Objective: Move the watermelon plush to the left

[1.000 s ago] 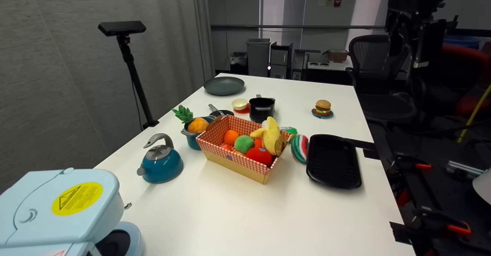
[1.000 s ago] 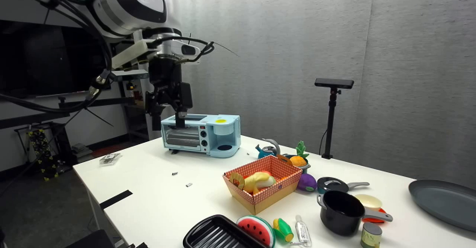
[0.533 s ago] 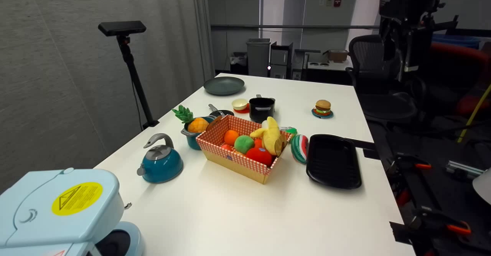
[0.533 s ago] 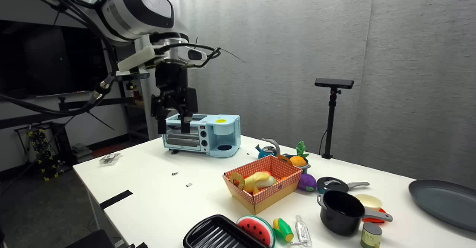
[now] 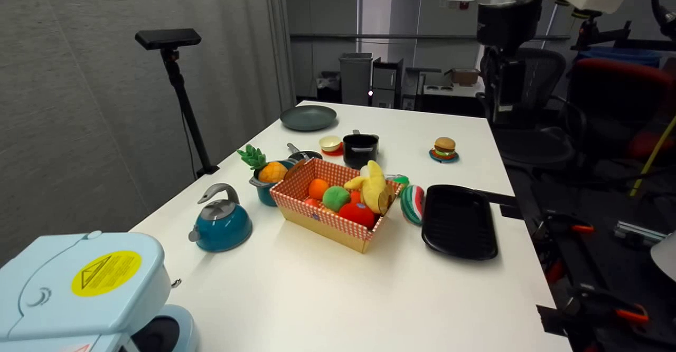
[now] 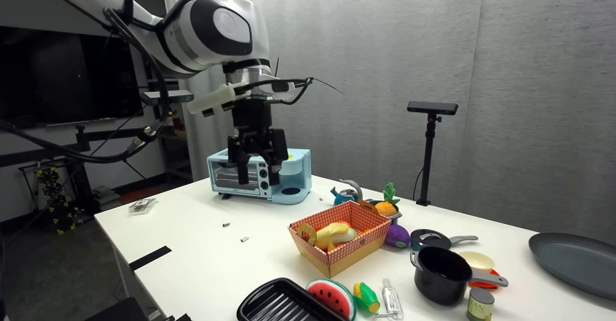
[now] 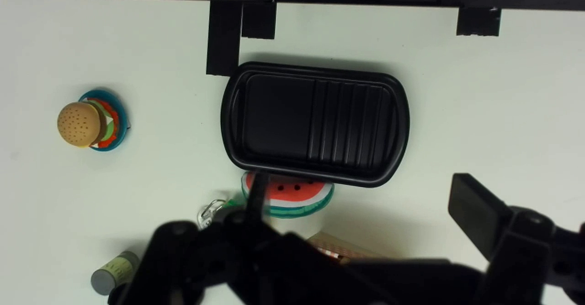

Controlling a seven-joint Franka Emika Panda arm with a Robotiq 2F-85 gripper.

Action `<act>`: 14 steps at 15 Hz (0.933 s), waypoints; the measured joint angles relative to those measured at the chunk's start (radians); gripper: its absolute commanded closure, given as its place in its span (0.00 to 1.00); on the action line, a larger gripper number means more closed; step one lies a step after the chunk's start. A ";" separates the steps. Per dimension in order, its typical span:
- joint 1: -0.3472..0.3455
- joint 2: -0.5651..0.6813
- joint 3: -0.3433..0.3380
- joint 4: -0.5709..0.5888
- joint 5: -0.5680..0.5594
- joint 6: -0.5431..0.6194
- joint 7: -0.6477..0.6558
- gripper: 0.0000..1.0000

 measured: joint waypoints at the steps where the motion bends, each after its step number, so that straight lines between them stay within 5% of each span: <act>1: -0.004 0.021 -0.007 0.004 -0.006 0.021 0.005 0.00; 14: -0.024 0.322 -0.087 0.168 -0.010 0.227 0.068 0.00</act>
